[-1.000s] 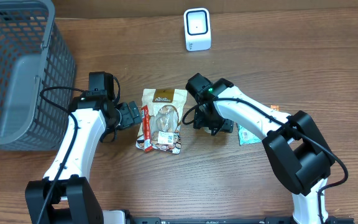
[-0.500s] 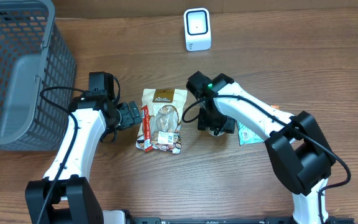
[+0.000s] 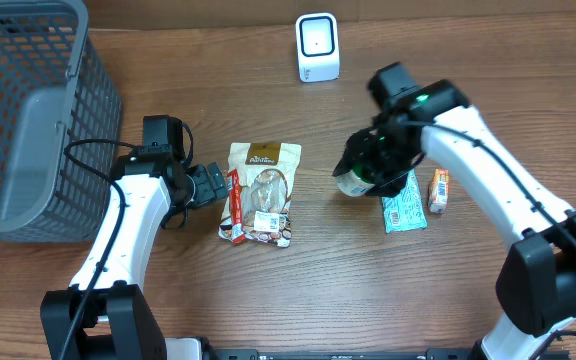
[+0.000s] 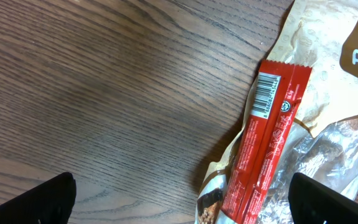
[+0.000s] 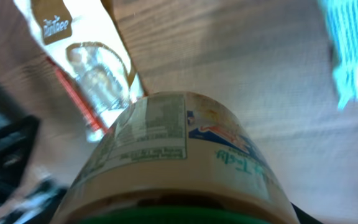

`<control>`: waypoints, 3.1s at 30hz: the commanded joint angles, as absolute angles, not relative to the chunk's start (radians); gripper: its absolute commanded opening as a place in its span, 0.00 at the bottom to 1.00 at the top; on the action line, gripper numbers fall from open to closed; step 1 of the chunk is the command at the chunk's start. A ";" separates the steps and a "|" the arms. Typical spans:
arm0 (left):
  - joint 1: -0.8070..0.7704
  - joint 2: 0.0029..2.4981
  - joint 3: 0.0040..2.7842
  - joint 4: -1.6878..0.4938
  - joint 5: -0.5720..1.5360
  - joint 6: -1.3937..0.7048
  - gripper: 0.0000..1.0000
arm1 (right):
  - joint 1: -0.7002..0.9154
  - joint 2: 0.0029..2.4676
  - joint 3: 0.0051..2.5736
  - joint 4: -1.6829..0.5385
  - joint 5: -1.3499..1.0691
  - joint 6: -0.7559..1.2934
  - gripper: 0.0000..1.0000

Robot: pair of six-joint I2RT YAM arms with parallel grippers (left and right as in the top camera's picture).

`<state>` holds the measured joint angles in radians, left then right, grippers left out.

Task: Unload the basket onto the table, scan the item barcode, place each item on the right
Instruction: 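Lift the green jar with the right gripper and tilt it sideways, then carry the green jar up toward the white barcode scanner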

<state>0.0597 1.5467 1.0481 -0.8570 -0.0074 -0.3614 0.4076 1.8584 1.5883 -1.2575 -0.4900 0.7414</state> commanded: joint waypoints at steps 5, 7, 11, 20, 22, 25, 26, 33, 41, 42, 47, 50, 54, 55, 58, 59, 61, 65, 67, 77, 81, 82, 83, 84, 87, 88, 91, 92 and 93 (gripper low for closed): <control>0.057 1.542 1.063 -0.856 -0.010 -0.371 1.00 | 0.328 1.837 1.610 -1.332 -0.739 0.917 0.04; 0.057 1.542 1.063 -0.856 -0.010 -0.371 1.00 | 0.324 1.837 1.610 -1.334 -0.768 0.920 0.04; 0.057 1.542 1.063 -0.856 -0.010 -0.371 1.00 | 0.324 1.837 1.610 -1.333 -0.826 0.920 0.04; 0.057 1.542 1.063 -0.856 -0.010 -0.371 1.00 | 0.325 1.837 1.610 -1.335 -0.997 0.920 0.04; 0.057 1.542 1.063 -0.856 -0.010 -0.371 1.00 | 0.325 1.837 1.610 -1.338 -0.998 0.920 0.04; 0.057 1.542 1.063 -0.855 -0.010 -0.370 1.00 | 0.325 1.837 1.610 -1.361 -1.024 0.920 0.04; 0.057 1.542 1.063 -0.855 -0.010 -0.371 1.00 | 0.325 1.837 1.610 -1.367 -1.042 0.920 0.04; 0.057 1.542 1.063 -0.855 -0.010 -0.371 1.00 | 0.325 1.837 1.610 -1.371 -1.120 0.920 0.04; 0.057 1.542 1.063 -0.856 -0.010 -0.370 1.00 | 0.325 1.837 1.610 -1.372 -1.141 0.920 0.04; 0.057 1.542 1.063 -0.855 -0.010 -0.370 1.00 | 0.325 1.837 1.610 -1.372 -1.147 0.920 0.04; 0.057 1.542 1.063 -0.856 -0.010 -0.371 1.00 | 0.325 1.837 1.610 -1.372 -1.147 0.921 0.04; 0.057 1.542 1.063 -0.856 -0.010 -0.370 1.00 | 0.325 1.837 1.610 -1.372 -1.147 0.921 0.04; 0.057 1.542 1.063 -0.856 -0.010 -0.371 1.00 | 0.325 1.837 1.610 -1.372 -1.147 0.921 0.04; 0.057 1.542 1.063 -0.855 -0.010 -0.371 1.00 | 0.325 1.837 1.610 -1.371 -1.147 0.921 0.04; 0.057 1.542 1.063 -0.855 -0.010 -0.370 1.00 | 0.325 1.837 1.610 -1.372 -1.147 0.921 0.04; 0.057 1.542 1.063 -0.855 -0.010 -0.371 1.00 | 0.325 1.837 1.610 -1.372 -1.147 0.921 0.04; 0.057 1.542 1.063 -0.855 -0.010 -0.371 1.00 | 0.325 1.837 1.610 -1.372 -1.147 0.921 0.04; 0.057 1.542 1.063 -0.856 -0.010 -0.371 1.00 | 0.325 1.837 1.610 -1.371 -1.147 0.921 0.04; 0.057 1.542 1.063 -0.856 -0.010 -0.371 1.00 | 0.325 1.837 1.610 -1.362 -1.145 0.920 0.04; 0.057 1.542 1.063 -0.855 -0.010 -0.370 1.00 | 0.326 1.837 1.610 -1.238 -0.500 0.909 0.04; 0.057 1.542 1.063 -0.855 -0.010 -0.370 1.00 | 0.326 1.837 1.610 -1.237 -0.192 0.909 0.04; 0.057 1.542 1.063 -0.856 -0.010 -0.370 1.00 | 0.326 1.837 1.610 -1.234 -0.157 0.909 0.04; 0.057 1.542 1.063 -0.856 -0.010 -0.370 1.00 | 0.326 1.837 1.610 -1.227 -0.131 0.908 0.04; 0.057 1.542 1.063 -0.855 -0.010 -0.370 1.00 | 0.326 1.837 1.610 -1.214 -0.114 0.884 0.04; 0.057 1.542 1.063 -0.855 -0.010 -0.370 1.00 | 0.326 1.837 1.610 -1.124 -0.106 0.611 0.04; 0.057 1.542 1.063 -0.856 -0.010 -0.370 1.00 | 0.326 1.837 1.610 -1.103 -0.106 0.574 0.04; 0.057 1.542 1.063 -0.856 -0.010 -0.370 1.00 | 0.325 1.836 1.610 -1.039 -0.106 0.514 0.04; 0.057 1.542 1.063 -0.856 -0.010 -0.371 1.00 | 0.325 1.836 1.611 -1.015 -0.106 0.513 0.04; 0.057 1.542 1.063 -0.855 -0.010 -0.370 1.00 | 0.325 1.836 1.613 -0.988 -0.110 0.500 0.04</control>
